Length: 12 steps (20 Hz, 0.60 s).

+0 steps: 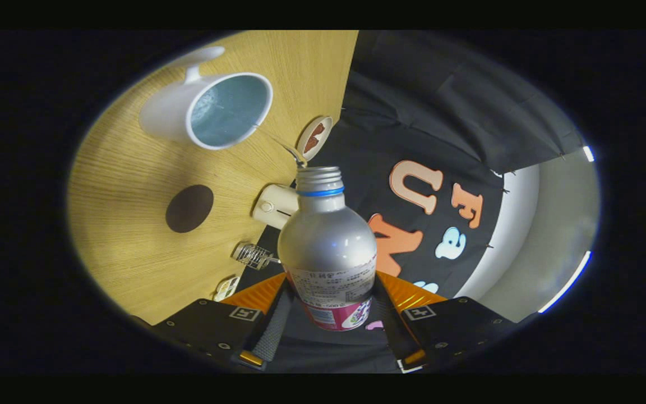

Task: Take the bottle from table, then pour the juice into the cup, finally place the bottle on the coaster

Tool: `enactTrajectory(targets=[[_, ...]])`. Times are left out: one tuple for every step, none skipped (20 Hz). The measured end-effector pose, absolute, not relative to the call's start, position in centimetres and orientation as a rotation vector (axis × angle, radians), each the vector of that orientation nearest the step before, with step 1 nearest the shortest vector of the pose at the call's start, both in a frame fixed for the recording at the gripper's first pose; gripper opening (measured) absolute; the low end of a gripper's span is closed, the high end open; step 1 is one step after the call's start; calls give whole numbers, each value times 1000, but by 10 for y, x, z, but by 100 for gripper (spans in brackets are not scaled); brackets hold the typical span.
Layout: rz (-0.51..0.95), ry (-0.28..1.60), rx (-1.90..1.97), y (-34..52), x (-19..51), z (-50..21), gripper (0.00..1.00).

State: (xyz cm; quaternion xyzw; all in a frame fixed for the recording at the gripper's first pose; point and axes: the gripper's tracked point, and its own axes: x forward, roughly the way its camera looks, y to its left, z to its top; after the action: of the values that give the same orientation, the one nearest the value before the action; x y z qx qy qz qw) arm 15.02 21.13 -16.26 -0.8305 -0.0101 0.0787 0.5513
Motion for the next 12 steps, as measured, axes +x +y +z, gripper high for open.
enactTrajectory(targets=[[189, -24, -1968, 212, 150, -163, 77], [189, -26, -1969, 212, 150, -164, 77], [189, -27, -1971, 213, 150, -164, 77], [191, -30, -1973, 212, 150, -164, 77], [192, -28, -1976, 212, 150, -165, 77], [193, -28, -1980, 211, 151, -165, 77], [193, -28, -1984, 213, 150, -166, 77], [194, -31, -1987, 214, 150, -167, 77], [196, -30, -1989, 216, 149, -167, 77], [200, -30, -1990, 217, 149, -168, 77], [207, -29, -1992, 218, 148, -171, 77], [211, -28, -1996, 218, 148, -173, 77]])
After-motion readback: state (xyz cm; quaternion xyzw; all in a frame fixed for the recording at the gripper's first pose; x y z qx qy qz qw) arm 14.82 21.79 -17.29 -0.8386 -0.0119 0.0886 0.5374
